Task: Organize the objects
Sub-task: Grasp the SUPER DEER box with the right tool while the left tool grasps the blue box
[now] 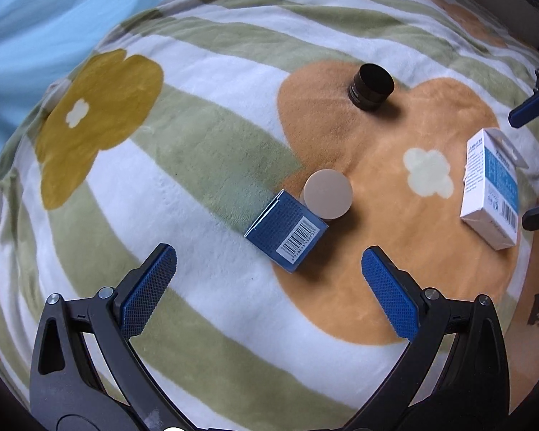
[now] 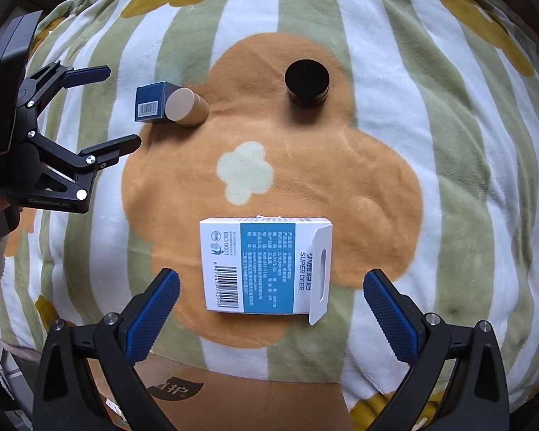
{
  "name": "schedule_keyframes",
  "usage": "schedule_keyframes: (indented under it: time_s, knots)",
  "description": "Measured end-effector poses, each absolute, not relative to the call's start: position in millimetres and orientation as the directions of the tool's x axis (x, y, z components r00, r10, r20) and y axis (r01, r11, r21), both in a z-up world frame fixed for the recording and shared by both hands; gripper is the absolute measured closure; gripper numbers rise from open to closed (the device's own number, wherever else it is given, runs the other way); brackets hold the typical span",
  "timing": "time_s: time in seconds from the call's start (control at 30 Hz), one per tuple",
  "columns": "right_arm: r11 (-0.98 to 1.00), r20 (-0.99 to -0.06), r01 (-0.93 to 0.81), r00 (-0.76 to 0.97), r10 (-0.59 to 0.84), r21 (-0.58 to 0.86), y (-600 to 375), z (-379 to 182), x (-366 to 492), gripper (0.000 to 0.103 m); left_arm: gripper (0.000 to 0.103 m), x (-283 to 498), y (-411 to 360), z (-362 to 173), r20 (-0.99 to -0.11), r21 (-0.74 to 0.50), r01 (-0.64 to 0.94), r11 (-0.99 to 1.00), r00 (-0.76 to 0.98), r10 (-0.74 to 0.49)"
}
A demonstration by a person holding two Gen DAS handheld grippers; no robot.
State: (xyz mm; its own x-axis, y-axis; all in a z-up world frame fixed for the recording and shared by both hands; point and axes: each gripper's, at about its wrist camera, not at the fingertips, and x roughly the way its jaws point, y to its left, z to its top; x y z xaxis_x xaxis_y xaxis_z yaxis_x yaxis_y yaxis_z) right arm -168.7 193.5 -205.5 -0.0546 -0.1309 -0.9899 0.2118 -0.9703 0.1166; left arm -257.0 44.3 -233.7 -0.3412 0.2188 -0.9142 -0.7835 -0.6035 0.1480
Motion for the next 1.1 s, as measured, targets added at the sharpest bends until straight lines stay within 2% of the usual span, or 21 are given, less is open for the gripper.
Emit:
schedule_keyframes:
  time_s: [0.2,0.37,0.57,0.67,0.8,1.1]
  knots:
    - [-0.969,-0.990,0.206,-0.017,-0.140,0.133,196,-224,-173,0.001,0.011,-256,52,-245,-0.902,0.204,-0.841,-0.502,-0.360,0.236]
    - [-0.968,-0.990,0.211,-0.006,-0.137,0.133,197,-232,-172,0.001,0.038,-256,59,-253,-0.903,0.235,-0.865,-0.443,-0.363,0.229]
    - [-0.965,-0.992,0.230,0.001,-0.127,0.124,196,-236,-171,0.004,0.059,-256,60,-260,-0.912,0.226,-0.882,-0.415,-0.341,0.229]
    - [-0.964,-0.992,0.233,0.010,-0.125,0.124,197,-239,-172,0.008,0.060,-253,62,-261,-0.907,0.245,-0.888,-0.389,-0.351,0.231]
    - [-0.962,-0.989,0.231,0.028,-0.145,0.148,197,-243,-172,0.018,0.060,-253,61,-261,-0.907,0.244,-0.893,-0.378,-0.348,0.236]
    - [-0.963,-0.990,0.228,0.018,-0.143,0.143,204,-239,-167,0.019,0.062,-250,55,-254,-0.909,0.224,-0.886,-0.406,-0.340,0.241]
